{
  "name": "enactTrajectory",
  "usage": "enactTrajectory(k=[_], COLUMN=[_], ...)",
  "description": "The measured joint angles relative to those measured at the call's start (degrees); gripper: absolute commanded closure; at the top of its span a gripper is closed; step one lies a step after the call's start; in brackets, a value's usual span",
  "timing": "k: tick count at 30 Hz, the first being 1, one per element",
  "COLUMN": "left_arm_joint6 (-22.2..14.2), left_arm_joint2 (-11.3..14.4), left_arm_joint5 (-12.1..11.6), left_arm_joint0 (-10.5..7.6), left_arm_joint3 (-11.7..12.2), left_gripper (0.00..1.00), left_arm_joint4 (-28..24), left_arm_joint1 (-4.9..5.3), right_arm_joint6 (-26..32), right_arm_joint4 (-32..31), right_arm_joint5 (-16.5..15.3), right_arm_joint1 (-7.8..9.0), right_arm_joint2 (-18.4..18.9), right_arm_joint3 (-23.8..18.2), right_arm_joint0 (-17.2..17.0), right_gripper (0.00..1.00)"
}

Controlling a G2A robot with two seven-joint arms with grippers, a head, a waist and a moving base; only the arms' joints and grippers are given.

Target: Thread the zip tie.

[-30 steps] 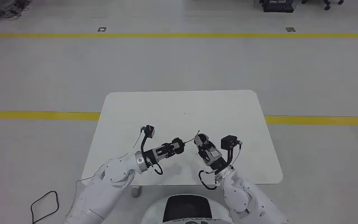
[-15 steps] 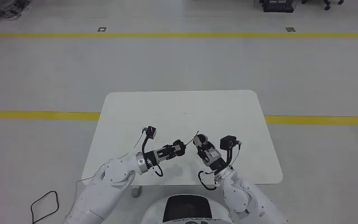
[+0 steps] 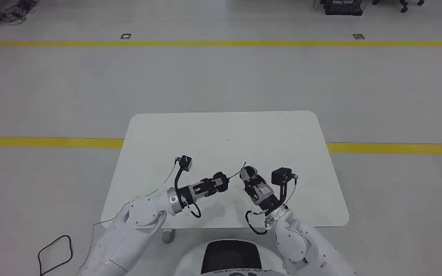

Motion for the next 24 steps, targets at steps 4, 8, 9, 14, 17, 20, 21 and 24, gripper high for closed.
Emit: enactTrajectory(k=[4, 8, 9, 14, 17, 20, 21, 24], left_arm_joint6=[0.0, 0.1, 0.1, 0.1, 0.2, 0.2, 0.2, 0.1], left_arm_joint2=[0.3, 0.6, 0.7, 1.0, 1.1, 1.3, 1.4, 1.5], left_arm_joint5=[0.0, 0.0, 0.0, 0.0, 0.0, 0.0, 0.0, 0.0], left_arm_joint0=[-0.02, -0.18, -0.23, -0.44, -0.53, -0.68, -0.72, -0.85], left_arm_joint3=[-0.1, 0.1, 0.1, 0.3, 0.4, 0.5, 0.5, 0.5], left_gripper=[1.0, 1.0, 1.0, 1.0, 1.0, 1.0, 1.0, 1.0], left_arm_joint4=[0.8, 1.4, 1.4, 1.5, 1.5, 1.5, 1.4, 1.2], left_arm_joint1=[0.05, 0.09, 0.11, 0.18, 0.22, 0.27, 0.28, 0.32], right_arm_joint6=[0.0, -0.1, -0.1, 0.3, 0.5, 0.5, 0.5, 0.6], right_arm_joint4=[-0.2, 0.2, 0.3, 0.4, 0.3, 0.3, 0.4, 0.4], right_arm_joint5=[0.1, -0.8, -1.2, -2.1, -2.5, -2.9, -3.0, -3.3], right_arm_joint1=[-0.05, -0.09, -0.09, -0.08, -0.07, -0.07, -0.07, -0.08], right_arm_joint2=[-0.1, -0.1, 0.0, 0.0, 0.0, 0.1, 0.1, 0.1], right_arm_joint3=[-0.1, -0.1, -0.1, -0.1, -0.1, -0.1, -0.1, 0.0], right_arm_joint0=[0.0, 0.0, 0.0, 0.1, 0.1, 0.1, 0.1, 0.1], right_gripper=[1.0, 1.0, 1.0, 1.0, 1.0, 1.0, 1.0, 1.0])
